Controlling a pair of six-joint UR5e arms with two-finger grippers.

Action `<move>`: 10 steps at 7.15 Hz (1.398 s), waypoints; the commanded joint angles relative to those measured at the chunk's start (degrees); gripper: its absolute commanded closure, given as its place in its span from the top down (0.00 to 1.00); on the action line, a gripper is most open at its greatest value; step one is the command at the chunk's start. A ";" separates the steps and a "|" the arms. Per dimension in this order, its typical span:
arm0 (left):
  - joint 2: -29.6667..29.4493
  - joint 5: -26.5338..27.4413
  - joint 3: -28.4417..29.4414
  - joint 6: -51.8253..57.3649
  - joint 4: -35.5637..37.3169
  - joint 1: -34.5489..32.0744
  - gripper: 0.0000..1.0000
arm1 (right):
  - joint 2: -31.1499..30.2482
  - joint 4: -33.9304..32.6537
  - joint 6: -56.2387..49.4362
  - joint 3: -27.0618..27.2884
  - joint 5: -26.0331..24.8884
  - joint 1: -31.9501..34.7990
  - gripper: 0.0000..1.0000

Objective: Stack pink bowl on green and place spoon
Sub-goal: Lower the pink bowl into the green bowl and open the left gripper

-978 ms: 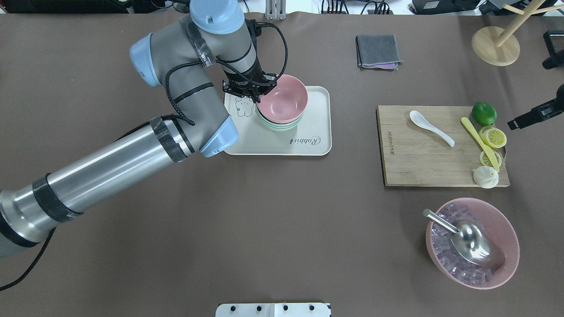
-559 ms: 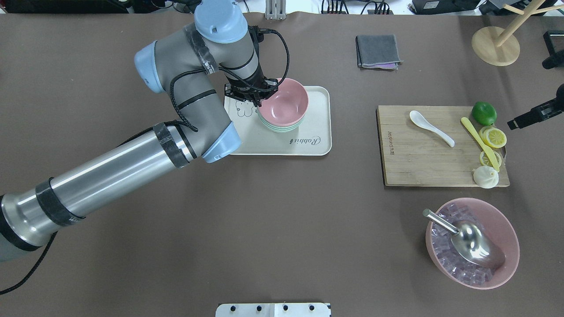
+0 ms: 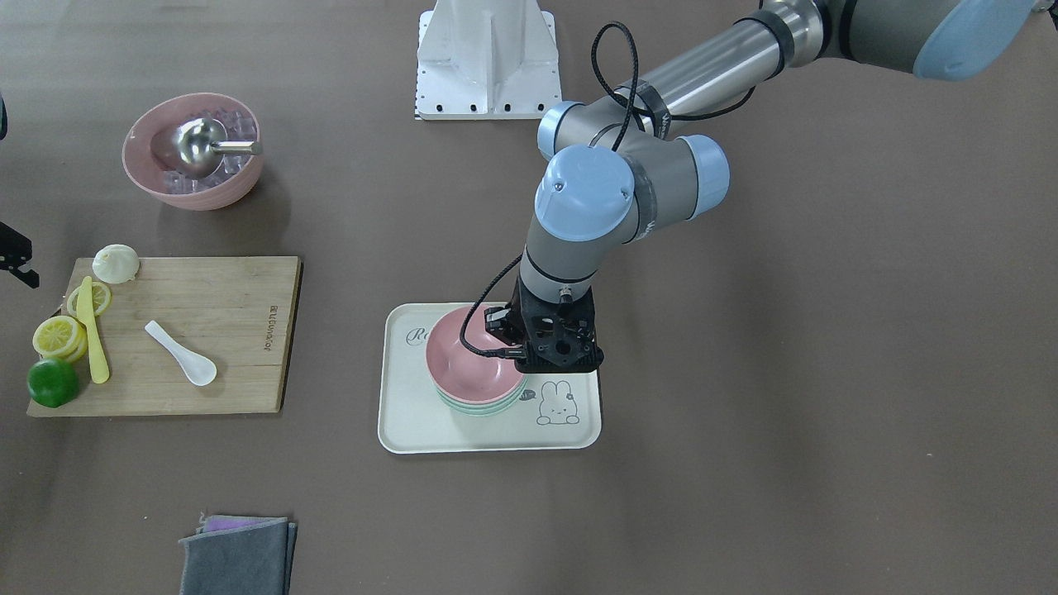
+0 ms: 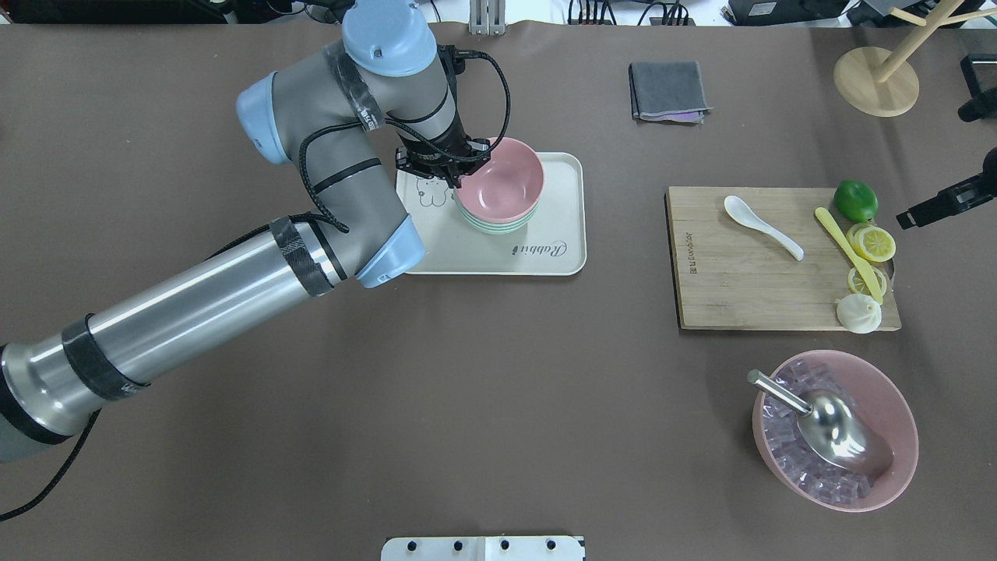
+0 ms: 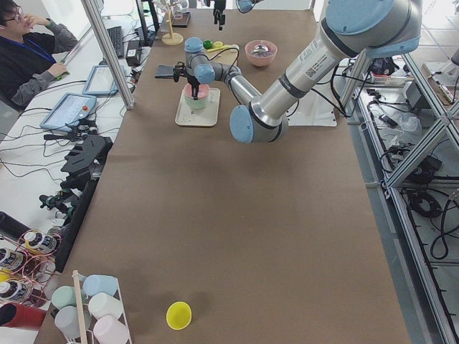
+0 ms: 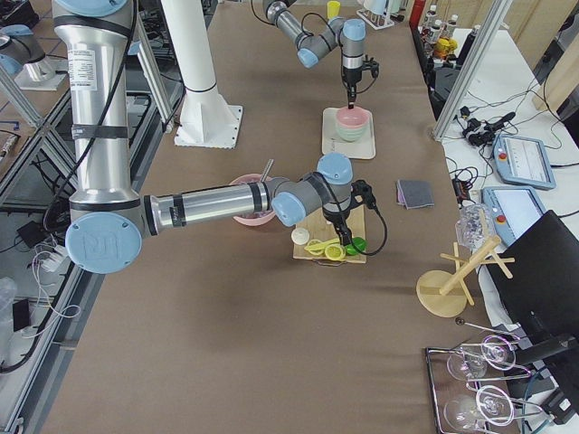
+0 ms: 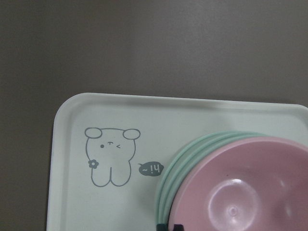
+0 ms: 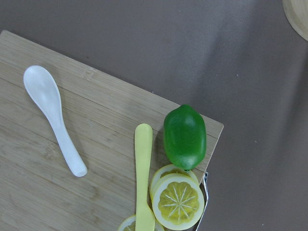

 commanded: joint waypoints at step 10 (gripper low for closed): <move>0.09 0.57 0.02 0.19 -1.12 -0.02 0.04 | 0.07 0.00 0.00 -0.09 0.00 0.00 1.00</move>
